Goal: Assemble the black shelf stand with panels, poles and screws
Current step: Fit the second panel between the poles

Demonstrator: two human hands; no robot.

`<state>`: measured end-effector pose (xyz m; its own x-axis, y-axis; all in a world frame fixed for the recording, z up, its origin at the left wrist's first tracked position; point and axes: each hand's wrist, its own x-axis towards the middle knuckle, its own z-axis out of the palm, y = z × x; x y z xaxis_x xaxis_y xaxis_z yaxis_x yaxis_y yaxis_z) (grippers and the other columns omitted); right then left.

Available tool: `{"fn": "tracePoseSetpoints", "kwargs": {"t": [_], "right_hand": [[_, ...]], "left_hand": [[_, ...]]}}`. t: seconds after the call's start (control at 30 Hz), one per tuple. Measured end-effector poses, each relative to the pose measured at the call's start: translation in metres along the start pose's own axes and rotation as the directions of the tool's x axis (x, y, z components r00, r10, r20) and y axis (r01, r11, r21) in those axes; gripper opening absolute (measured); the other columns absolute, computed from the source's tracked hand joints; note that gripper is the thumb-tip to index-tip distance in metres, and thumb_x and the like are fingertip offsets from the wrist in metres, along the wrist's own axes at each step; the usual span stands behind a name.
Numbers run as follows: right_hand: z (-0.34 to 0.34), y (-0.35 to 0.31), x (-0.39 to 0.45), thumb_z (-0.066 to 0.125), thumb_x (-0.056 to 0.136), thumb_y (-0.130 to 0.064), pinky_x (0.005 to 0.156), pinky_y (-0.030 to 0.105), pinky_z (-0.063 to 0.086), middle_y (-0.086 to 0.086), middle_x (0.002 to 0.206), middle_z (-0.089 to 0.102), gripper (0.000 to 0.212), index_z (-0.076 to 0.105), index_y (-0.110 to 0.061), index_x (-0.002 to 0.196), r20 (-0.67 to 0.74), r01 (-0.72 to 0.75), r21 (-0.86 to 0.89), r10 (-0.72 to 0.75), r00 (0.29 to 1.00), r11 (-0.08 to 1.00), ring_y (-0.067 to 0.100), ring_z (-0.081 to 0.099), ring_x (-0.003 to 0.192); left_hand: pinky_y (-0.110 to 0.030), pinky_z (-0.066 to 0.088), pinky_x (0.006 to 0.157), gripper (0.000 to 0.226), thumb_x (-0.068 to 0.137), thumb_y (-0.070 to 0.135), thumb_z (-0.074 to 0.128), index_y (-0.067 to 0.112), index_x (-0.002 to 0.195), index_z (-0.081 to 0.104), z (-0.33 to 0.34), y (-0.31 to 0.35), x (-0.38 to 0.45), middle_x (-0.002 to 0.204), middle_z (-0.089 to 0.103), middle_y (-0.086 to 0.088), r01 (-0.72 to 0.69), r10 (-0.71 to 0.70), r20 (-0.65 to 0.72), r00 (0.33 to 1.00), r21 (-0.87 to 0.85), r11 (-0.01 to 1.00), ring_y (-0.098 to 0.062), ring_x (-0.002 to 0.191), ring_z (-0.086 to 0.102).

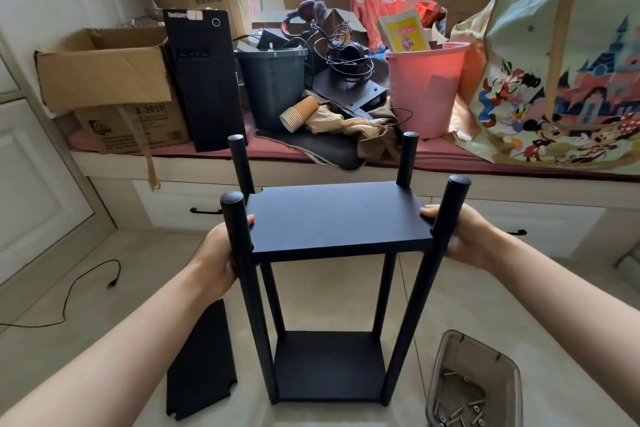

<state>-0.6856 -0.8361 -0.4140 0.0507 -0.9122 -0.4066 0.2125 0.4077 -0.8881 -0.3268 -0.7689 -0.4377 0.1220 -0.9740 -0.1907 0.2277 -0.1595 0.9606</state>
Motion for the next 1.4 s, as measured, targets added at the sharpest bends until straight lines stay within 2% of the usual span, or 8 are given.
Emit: {"fn": "tracePoseSetpoints", "kwargs": {"t": [0.13,0.23,0.43,0.8,0.9,1.07,1.17,1.4], "right_hand": [[-0.003,0.012,0.004,0.056,0.090,-0.010,0.066,0.034,0.056,0.009,0.082,0.059,0.003,0.058,-0.009,0.091,0.014,-0.022,0.003,0.022,1.000,1.000,0.024,0.060,0.074],[-0.005,0.019,0.007,0.055,0.091,-0.010,0.073,0.035,0.049,0.009,0.083,0.056,0.002,0.056,-0.010,0.089,0.007,-0.021,-0.005,0.021,1.000,1.000,0.023,0.056,0.074],[-0.009,0.033,0.013,0.055,0.093,-0.013,0.072,0.035,0.049,0.015,0.101,0.055,0.014,0.056,-0.006,0.106,0.014,-0.038,-0.009,0.038,0.999,0.999,0.026,0.056,0.084],[-0.011,0.057,0.020,0.052,0.095,-0.011,0.065,0.033,0.049,0.013,0.093,0.057,0.012,0.057,-0.004,0.103,0.023,-0.044,0.016,0.043,0.999,0.999,0.025,0.057,0.077],[-0.014,0.059,0.024,0.053,0.094,-0.011,0.068,0.035,0.050,0.016,0.100,0.057,0.016,0.056,-0.004,0.108,0.017,-0.055,0.001,0.055,0.998,0.999,0.028,0.058,0.083],[-0.019,0.067,0.028,0.056,0.093,-0.012,0.072,0.036,0.049,0.019,0.108,0.054,0.019,0.056,-0.004,0.109,0.010,-0.062,-0.029,0.063,0.998,0.998,0.035,0.052,0.097],[-0.020,0.073,0.030,0.055,0.093,-0.010,0.070,0.035,0.047,0.017,0.107,0.052,0.019,0.057,-0.003,0.110,0.006,-0.071,-0.028,0.072,0.997,0.997,0.035,0.048,0.096],[-0.021,0.089,0.032,0.055,0.093,-0.011,0.071,0.037,0.046,0.018,0.103,0.057,0.025,0.061,-0.001,0.115,-0.026,-0.084,-0.037,0.083,0.996,0.996,0.036,0.051,0.096]], "left_hand": [[-0.045,0.049,0.093,0.037,0.096,0.032,0.058,0.014,0.129,0.059,-0.004,-0.012,0.004,0.120,0.065,-0.016,0.005,-0.005,0.010,1.000,0.001,1.000,-0.034,0.110,0.061],[-0.043,0.046,0.089,0.045,0.090,0.038,0.061,0.015,0.129,0.059,-0.006,-0.020,0.005,0.121,0.062,-0.019,0.011,-0.011,0.009,1.000,0.010,1.000,-0.036,0.110,0.057],[-0.039,0.049,0.085,0.040,0.097,0.034,0.057,0.014,0.132,0.056,-0.008,-0.037,0.008,0.130,0.059,-0.023,0.031,-0.031,0.017,0.999,0.012,0.999,-0.035,0.110,0.059],[-0.032,0.052,0.073,0.036,0.100,0.023,0.052,0.008,0.132,0.056,-0.009,-0.058,0.013,0.123,0.064,-0.019,0.090,-0.091,-0.011,0.996,-0.064,0.994,-0.028,0.100,0.065],[-0.032,0.052,0.072,0.035,0.101,0.023,0.052,0.008,0.131,0.056,-0.009,-0.063,0.015,0.115,0.066,-0.015,0.111,-0.113,-0.021,0.993,-0.078,0.991,-0.026,0.097,0.066],[-0.031,0.055,0.072,0.037,0.100,0.023,0.052,0.010,0.134,0.056,-0.009,-0.071,0.016,0.125,0.065,-0.018,0.109,-0.112,-0.023,0.993,-0.078,0.991,-0.026,0.099,0.067],[-0.027,0.056,0.064,0.037,0.101,0.024,0.051,0.010,0.135,0.055,-0.010,-0.077,0.017,0.129,0.064,-0.019,0.117,-0.119,-0.021,0.993,-0.076,0.990,-0.024,0.096,0.068],[-0.029,0.059,0.063,0.039,0.101,0.027,0.051,0.015,0.139,0.053,-0.014,-0.089,0.021,0.132,0.062,-0.017,0.143,-0.144,-0.008,0.989,-0.097,0.985,-0.029,0.106,0.066]]}}
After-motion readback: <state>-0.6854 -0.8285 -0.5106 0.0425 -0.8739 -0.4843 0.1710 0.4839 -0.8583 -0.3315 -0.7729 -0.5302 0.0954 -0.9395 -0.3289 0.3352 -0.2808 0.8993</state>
